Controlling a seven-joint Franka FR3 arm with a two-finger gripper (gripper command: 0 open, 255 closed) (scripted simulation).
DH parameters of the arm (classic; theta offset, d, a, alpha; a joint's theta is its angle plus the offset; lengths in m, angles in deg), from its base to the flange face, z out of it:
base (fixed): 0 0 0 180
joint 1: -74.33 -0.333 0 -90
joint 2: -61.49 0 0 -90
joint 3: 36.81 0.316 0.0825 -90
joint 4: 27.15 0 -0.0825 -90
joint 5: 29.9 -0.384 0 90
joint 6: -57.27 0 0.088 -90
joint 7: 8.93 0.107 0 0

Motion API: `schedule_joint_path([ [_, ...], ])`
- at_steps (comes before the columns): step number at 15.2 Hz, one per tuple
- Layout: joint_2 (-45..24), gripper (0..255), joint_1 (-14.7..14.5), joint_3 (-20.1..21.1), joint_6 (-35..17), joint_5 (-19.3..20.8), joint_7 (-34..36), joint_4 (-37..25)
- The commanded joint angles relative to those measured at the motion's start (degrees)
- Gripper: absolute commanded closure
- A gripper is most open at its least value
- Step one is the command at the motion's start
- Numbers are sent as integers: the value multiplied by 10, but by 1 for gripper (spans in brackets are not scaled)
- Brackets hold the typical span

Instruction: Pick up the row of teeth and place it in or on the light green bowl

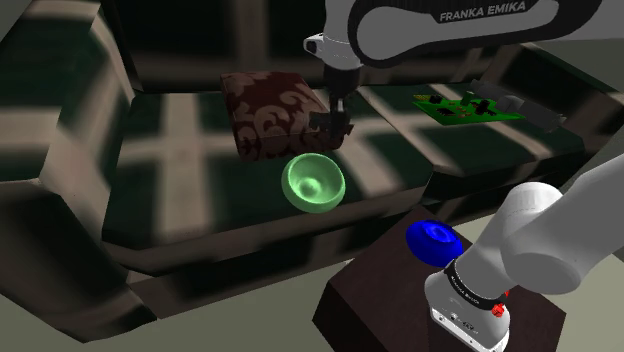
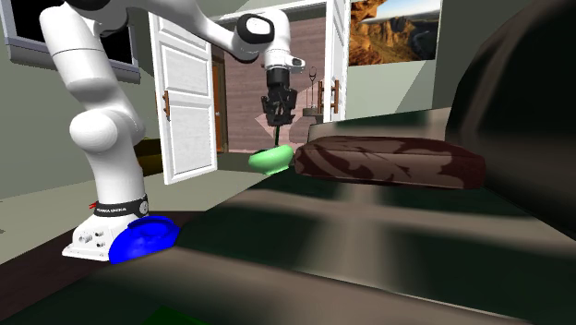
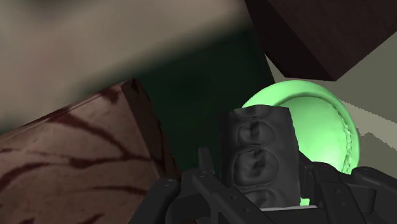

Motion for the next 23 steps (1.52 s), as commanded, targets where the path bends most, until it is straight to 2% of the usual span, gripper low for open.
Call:
schedule_joint_path([
  [1,-2,255,-12,18,3,-6,28,-2],
  [3,-10,255,-23,36,7,-11,55,-11],
  [15,-30,255,-22,37,-87,-5,68,65],
  [23,-30,255,-22,37,-87,-5,68,65],
])
